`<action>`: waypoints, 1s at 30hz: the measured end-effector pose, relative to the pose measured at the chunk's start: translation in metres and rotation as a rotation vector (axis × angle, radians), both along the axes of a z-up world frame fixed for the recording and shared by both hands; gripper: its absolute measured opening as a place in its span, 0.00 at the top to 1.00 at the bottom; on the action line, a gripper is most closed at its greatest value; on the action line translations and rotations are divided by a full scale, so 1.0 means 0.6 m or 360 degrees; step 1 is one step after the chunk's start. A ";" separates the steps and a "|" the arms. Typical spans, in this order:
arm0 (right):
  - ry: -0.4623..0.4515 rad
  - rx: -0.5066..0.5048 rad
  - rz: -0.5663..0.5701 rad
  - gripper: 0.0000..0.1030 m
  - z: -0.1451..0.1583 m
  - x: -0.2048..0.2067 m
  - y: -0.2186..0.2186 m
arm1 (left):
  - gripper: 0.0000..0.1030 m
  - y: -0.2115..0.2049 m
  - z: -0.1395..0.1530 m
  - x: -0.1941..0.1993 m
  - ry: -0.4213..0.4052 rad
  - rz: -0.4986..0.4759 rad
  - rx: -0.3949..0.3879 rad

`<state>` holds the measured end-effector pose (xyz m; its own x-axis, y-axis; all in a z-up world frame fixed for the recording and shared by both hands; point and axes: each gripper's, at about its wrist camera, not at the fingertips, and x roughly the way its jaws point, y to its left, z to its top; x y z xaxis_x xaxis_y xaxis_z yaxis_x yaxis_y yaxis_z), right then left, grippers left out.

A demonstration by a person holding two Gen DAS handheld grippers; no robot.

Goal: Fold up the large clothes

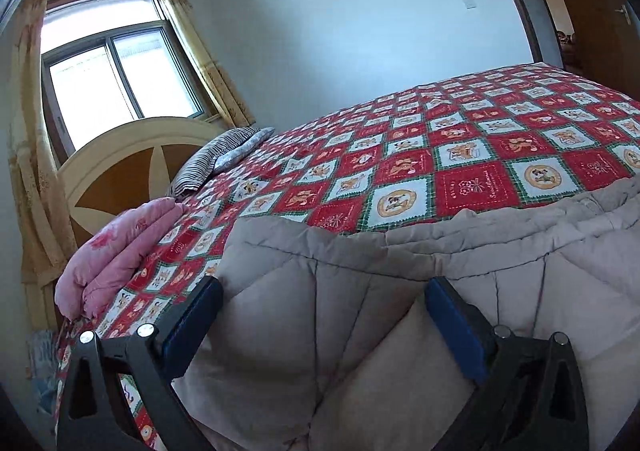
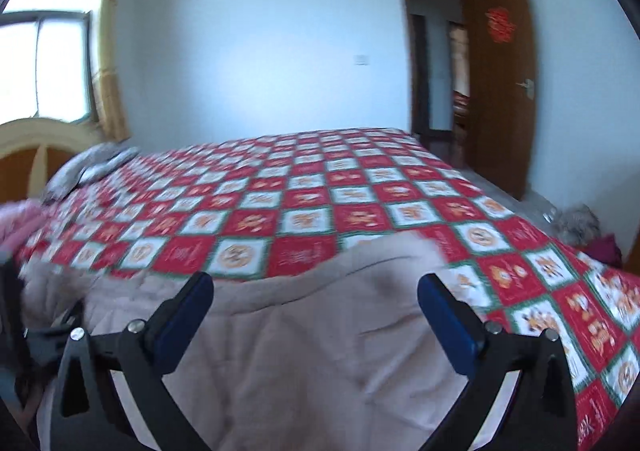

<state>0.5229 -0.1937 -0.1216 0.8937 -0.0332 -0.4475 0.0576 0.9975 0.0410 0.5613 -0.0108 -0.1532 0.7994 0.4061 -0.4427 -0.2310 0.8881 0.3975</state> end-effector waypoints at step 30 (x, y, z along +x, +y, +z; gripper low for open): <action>0.0573 -0.0106 0.0035 0.00 -0.142 0.124 0.032 | 0.01 0.013 -0.059 0.084 0.0250 0.0013 -0.0158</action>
